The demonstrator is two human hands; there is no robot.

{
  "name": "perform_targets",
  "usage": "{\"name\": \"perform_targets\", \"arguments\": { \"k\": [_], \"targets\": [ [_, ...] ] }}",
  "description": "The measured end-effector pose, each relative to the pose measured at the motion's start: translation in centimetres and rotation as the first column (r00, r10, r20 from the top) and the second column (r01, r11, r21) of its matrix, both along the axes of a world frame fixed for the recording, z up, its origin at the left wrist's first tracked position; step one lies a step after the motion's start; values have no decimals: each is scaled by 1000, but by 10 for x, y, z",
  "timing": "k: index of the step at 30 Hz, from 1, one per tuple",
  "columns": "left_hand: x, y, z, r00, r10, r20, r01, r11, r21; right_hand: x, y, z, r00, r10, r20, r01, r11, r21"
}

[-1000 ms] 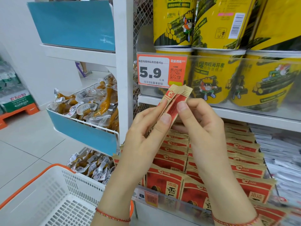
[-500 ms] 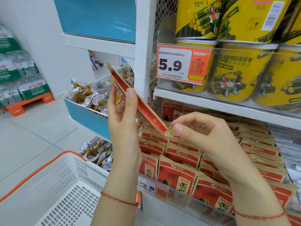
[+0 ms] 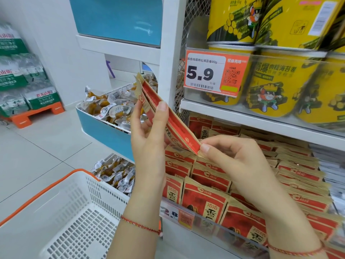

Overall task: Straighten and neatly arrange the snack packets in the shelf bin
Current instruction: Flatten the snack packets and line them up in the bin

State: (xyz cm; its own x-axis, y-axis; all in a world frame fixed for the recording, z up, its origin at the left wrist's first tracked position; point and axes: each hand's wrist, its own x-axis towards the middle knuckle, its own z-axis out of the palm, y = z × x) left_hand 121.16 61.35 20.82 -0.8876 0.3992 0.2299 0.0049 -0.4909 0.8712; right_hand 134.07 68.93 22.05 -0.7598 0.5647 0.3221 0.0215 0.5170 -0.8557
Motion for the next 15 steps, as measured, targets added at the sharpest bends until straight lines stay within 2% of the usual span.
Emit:
{"name": "perform_targets", "arguments": {
  "k": [8,12,15],
  "targets": [
    [0,-3,2,1000,-27,0,27,999,16,1,-1,1,1000,1,15,-2,999,46],
    [-1,-5,4,996,-75,56,72,995,62,0,-5,6,996,34,-77,-38,998,-42],
    [-3,-9,6,974,-203,97,187,971,147,-1,-2,5,993,7,-120,-22,992,-121]
  ]
}}
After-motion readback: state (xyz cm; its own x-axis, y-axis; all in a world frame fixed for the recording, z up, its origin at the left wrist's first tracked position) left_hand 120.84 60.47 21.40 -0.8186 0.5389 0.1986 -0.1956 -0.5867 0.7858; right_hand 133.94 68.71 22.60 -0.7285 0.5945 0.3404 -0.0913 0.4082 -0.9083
